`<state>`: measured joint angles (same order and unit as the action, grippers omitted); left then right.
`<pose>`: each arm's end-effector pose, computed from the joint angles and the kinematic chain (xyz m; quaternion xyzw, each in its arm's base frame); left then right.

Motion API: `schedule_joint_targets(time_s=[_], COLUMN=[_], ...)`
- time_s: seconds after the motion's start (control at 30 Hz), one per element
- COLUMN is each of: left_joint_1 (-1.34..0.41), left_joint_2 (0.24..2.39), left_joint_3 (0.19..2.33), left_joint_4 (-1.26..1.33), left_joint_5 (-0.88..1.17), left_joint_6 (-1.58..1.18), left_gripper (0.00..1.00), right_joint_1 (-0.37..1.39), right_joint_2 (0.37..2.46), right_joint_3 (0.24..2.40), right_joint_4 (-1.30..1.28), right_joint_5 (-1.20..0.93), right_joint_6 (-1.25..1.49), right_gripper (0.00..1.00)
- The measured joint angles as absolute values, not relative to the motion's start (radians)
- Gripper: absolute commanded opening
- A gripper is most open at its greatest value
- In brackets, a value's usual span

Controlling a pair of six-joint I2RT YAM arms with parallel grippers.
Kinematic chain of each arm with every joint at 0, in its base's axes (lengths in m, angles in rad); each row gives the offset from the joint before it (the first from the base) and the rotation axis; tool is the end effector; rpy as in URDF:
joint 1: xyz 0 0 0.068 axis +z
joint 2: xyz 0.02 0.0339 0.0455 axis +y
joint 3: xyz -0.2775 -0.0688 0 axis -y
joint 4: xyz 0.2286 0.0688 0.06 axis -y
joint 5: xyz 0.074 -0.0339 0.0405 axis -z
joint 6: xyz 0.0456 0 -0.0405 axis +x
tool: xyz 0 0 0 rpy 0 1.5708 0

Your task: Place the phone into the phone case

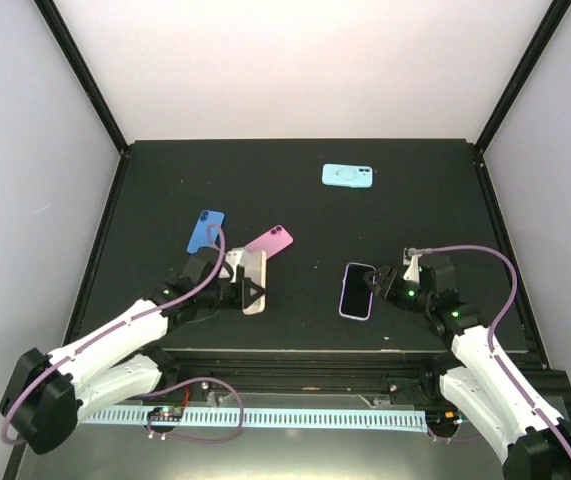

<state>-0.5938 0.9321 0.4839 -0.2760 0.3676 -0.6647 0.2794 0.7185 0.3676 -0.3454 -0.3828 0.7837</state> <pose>0.1350 -0.1109 0.2141 0.0433 0.8985 -0.3724 0.2284 0.1257 0.0538 0.1993 0.1439 0.8814 0.3593 0.2710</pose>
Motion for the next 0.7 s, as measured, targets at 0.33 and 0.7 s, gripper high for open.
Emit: schedule_joint_targets(time_s=[0.33,0.7], left_joint_1=[-0.736,-0.813], left_joint_2=[1.172,1.381], left_joint_3=[0.555,0.595], left_joint_4=[-0.212,-0.132], left_joint_5=[0.361,0.358], left_joint_6=[-0.628,-0.648], left_gripper=[0.02,0.15], right_joint_1=[0.279,0.279], right_joint_2=[0.718,0.719], right_joint_3=[0.356,0.343], right_joint_4=[-0.344,-0.337], right_joint_5=[-0.384,-0.385], right_joint_6=[0.788,0.788], right_gripper=[0.61,0.61])
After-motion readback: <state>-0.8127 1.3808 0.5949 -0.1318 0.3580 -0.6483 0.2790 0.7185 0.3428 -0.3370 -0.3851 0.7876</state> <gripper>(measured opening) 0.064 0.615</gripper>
